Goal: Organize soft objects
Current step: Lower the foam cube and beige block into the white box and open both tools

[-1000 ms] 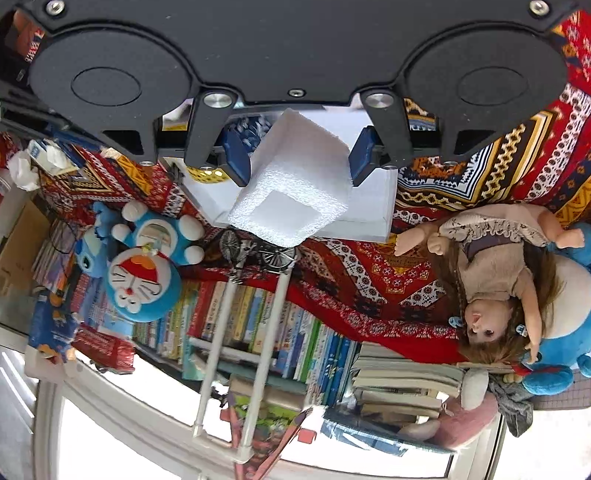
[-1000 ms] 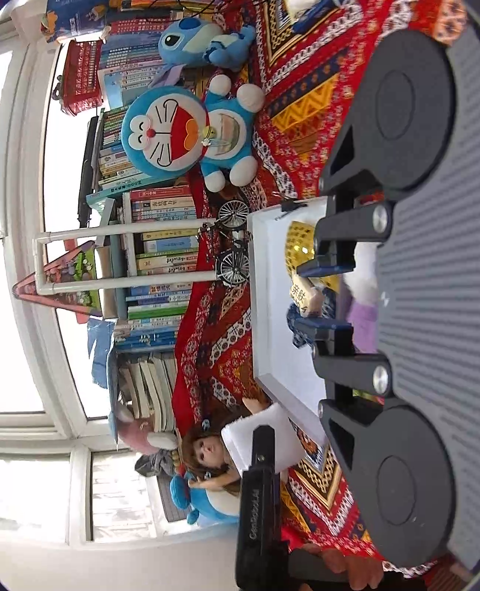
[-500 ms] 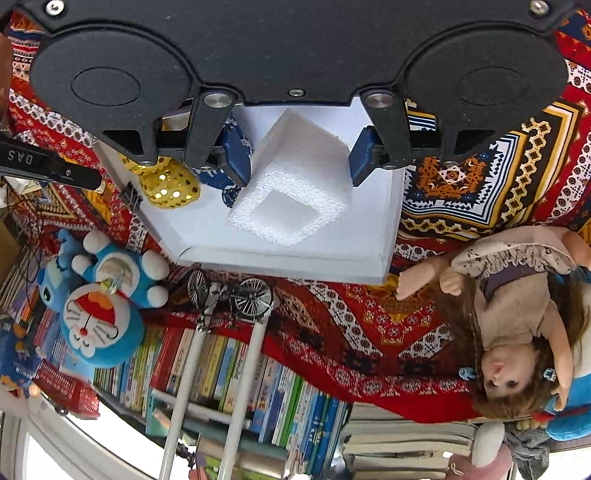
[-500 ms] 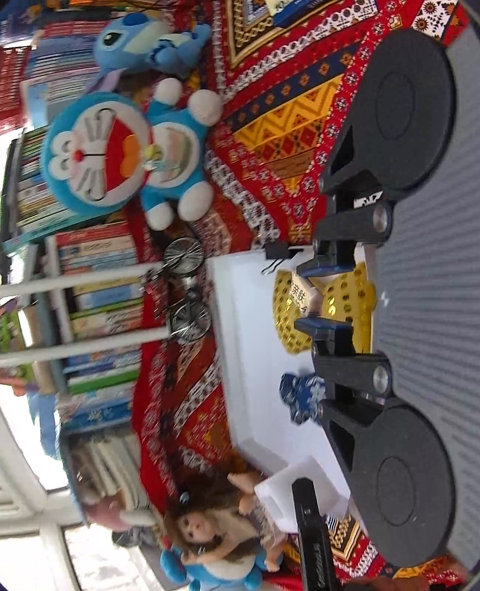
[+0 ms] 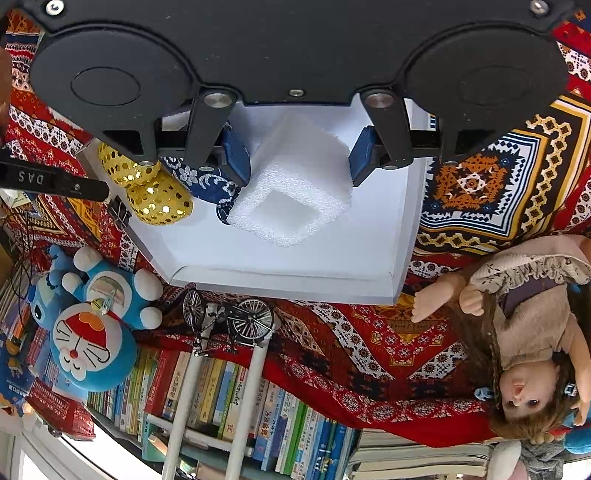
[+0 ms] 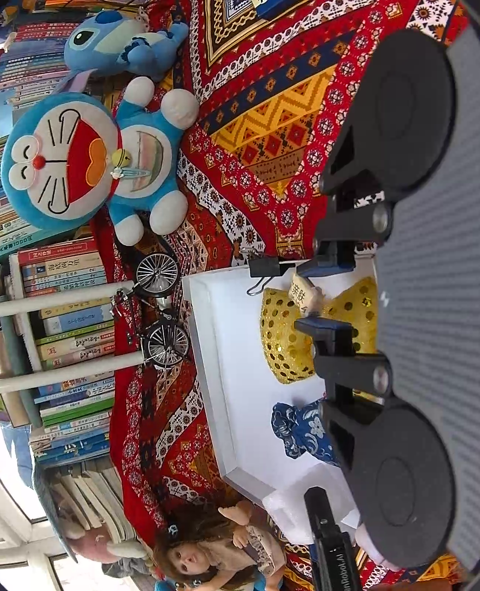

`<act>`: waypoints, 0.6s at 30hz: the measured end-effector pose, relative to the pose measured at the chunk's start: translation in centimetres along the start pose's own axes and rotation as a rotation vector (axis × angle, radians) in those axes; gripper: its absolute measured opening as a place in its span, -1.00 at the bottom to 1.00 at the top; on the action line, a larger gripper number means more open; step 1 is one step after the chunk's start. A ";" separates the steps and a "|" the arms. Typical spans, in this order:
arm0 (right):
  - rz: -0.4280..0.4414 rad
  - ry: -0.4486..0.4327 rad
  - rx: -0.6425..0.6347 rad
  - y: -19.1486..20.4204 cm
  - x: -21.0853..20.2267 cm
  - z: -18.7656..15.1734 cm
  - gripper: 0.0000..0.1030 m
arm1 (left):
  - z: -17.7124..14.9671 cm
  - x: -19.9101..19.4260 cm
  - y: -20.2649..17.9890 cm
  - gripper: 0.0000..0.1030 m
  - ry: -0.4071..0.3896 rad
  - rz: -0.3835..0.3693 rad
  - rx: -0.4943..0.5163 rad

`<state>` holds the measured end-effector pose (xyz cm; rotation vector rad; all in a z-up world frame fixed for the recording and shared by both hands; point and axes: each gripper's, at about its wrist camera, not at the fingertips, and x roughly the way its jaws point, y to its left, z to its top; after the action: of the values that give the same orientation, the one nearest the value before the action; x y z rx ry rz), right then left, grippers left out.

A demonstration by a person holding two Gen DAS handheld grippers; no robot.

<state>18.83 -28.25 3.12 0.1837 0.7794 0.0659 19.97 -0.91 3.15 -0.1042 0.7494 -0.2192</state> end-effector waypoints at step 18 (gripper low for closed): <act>0.011 0.020 0.045 -0.6 0.8 -0.2 -0.36 | -0.5 0.3 -0.6 0.21 0.004 0.001 0.037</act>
<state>19.23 -28.72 2.27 0.2309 0.8006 0.0608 19.78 -1.54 2.69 -0.0689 0.7486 -0.2324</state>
